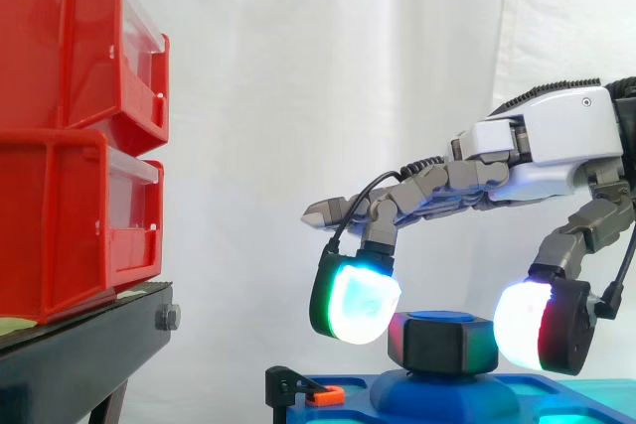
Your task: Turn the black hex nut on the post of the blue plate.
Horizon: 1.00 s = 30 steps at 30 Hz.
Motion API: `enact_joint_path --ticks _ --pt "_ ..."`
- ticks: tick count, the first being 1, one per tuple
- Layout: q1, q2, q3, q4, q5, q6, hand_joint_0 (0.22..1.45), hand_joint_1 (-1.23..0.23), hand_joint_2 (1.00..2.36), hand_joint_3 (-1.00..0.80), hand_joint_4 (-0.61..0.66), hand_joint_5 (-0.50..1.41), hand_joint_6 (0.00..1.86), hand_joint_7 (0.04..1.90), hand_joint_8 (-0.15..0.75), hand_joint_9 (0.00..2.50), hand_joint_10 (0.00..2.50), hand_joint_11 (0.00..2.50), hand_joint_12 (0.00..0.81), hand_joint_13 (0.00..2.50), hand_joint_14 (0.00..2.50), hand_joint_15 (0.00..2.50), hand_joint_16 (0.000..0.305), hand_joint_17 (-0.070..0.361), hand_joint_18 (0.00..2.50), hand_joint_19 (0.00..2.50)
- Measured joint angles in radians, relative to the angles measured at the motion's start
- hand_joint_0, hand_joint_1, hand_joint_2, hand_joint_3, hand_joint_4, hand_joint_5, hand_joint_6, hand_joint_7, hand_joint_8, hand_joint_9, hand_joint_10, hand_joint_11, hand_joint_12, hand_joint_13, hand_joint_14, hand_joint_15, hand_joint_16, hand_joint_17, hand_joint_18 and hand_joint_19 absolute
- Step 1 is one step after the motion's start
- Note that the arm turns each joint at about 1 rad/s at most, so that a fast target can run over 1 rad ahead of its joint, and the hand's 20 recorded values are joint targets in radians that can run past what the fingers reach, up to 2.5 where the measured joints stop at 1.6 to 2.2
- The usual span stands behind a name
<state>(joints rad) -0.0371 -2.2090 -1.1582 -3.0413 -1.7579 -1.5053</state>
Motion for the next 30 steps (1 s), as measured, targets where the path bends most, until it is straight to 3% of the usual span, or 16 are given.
enact_joint_path --ticks 30 --pt "-0.015 0.02 0.0 -0.098 0.0 -0.053 0.43 -0.62 1.0 -0.5 0.01 -0.3 0.5 0.83 0.091 0.0 0.0 0.0 0.285 0.0 0.0 0.03 0.04 0.09 0.0 0.16"
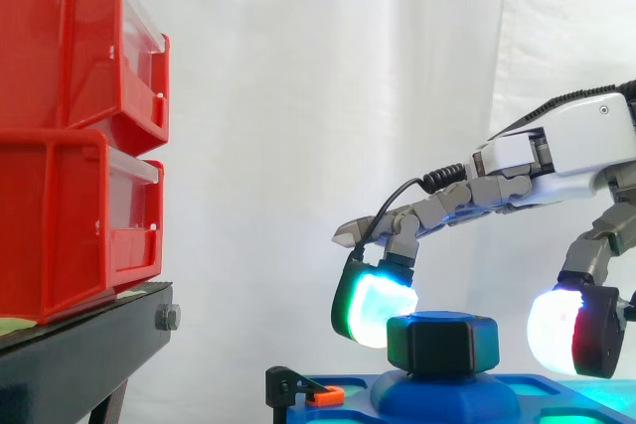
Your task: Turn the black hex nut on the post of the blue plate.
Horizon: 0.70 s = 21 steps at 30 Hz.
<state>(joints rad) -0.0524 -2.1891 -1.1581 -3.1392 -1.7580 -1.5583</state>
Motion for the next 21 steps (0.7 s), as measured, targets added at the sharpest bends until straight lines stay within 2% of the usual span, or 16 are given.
enact_joint_path --ticks 21 --pt "-0.001 0.024 0.0 -0.05 0.0 -0.023 0.43 -0.61 1.0 -0.5 0.01 -0.3 0.5 0.84 0.085 0.0 0.0 0.0 0.279 0.0 0.0 0.05 0.039 0.088 0.0 0.18"
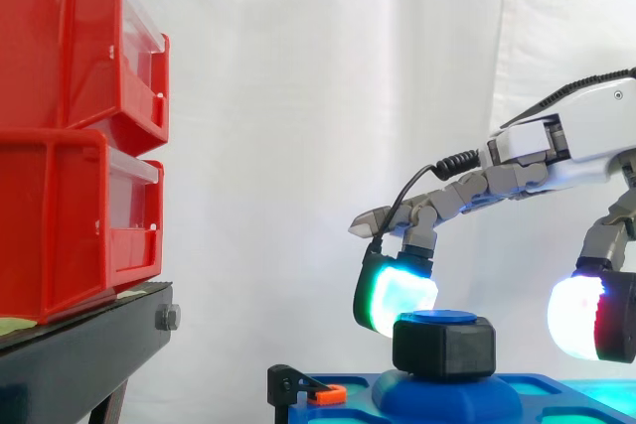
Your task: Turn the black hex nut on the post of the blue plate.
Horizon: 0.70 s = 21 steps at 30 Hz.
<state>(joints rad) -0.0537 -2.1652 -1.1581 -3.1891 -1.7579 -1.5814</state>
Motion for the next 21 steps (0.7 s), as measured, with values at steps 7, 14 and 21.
enact_joint_path --ticks 7,14,21 --pt "-0.001 0.005 0.0 -0.033 0.0 -0.012 0.43 -0.64 1.0 -0.5 0.03 -0.3 0.5 0.82 0.093 0.0 0.0 0.0 0.284 0.0 0.0 0.03 0.04 0.09 0.06 0.15" --pt "-0.001 0.009 0.0 -0.047 0.001 -0.023 0.44 -0.64 1.0 -0.5 0.03 -0.3 0.5 0.82 0.094 0.0 0.0 0.0 0.282 0.0 0.0 0.03 0.039 0.088 0.07 0.15" --pt "-0.003 0.015 0.0 -0.061 0.001 -0.025 0.44 -0.64 1.0 -0.5 0.03 -0.3 0.5 0.83 0.091 0.0 0.0 0.0 0.281 0.0 0.0 0.03 0.039 0.088 0.07 0.16"
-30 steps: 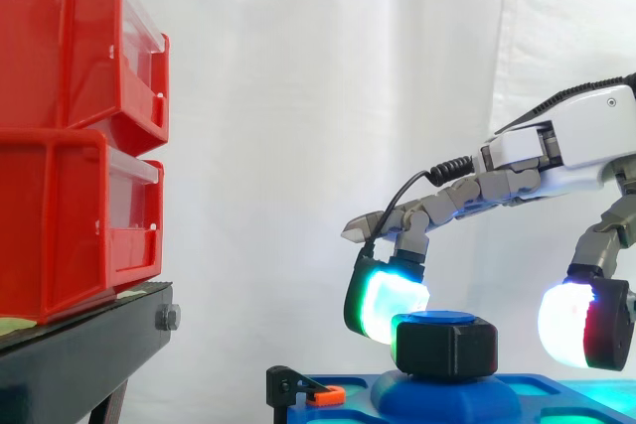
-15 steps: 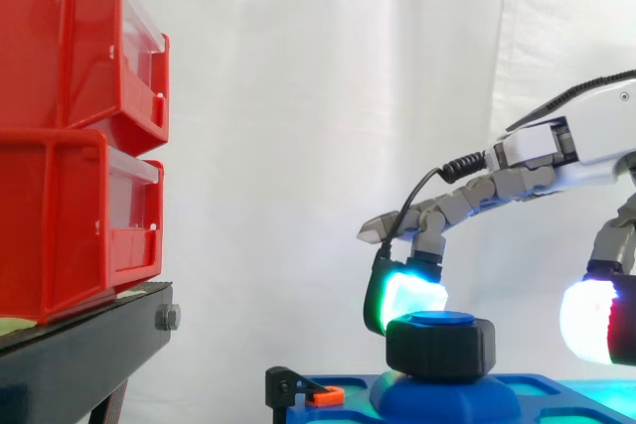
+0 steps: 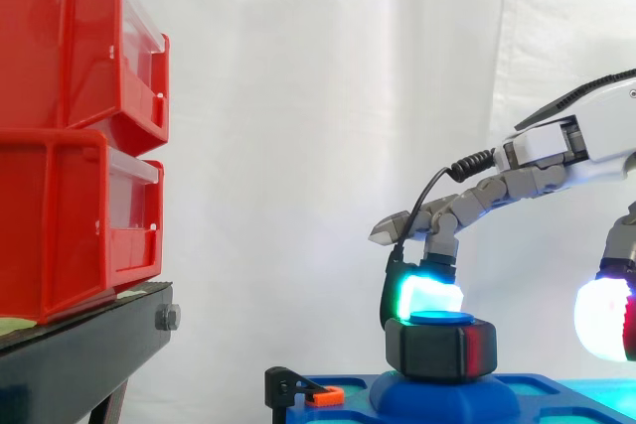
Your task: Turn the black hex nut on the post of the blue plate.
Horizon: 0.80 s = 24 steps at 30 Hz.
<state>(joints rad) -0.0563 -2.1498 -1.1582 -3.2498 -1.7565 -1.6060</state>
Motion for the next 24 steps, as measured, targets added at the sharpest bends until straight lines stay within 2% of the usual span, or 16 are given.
enact_joint_path --ticks 13,24 --pt "-0.002 0.011 0.0 -0.045 0.002 -0.01 0.44 -0.64 1.0 -0.5 0.03 -0.3 0.5 0.82 0.088 0.0 0.0 0.0 0.28 0.0 0.0 0.03 0.039 0.088 0.07 0.16" --pt "0.0 0.017 0.0 -0.06 0.002 -0.011 0.44 -0.64 1.0 -0.5 0.03 -0.3 0.5 0.83 0.088 0.0 0.0 0.0 0.279 0.0 0.0 0.03 0.039 0.087 0.07 0.16"
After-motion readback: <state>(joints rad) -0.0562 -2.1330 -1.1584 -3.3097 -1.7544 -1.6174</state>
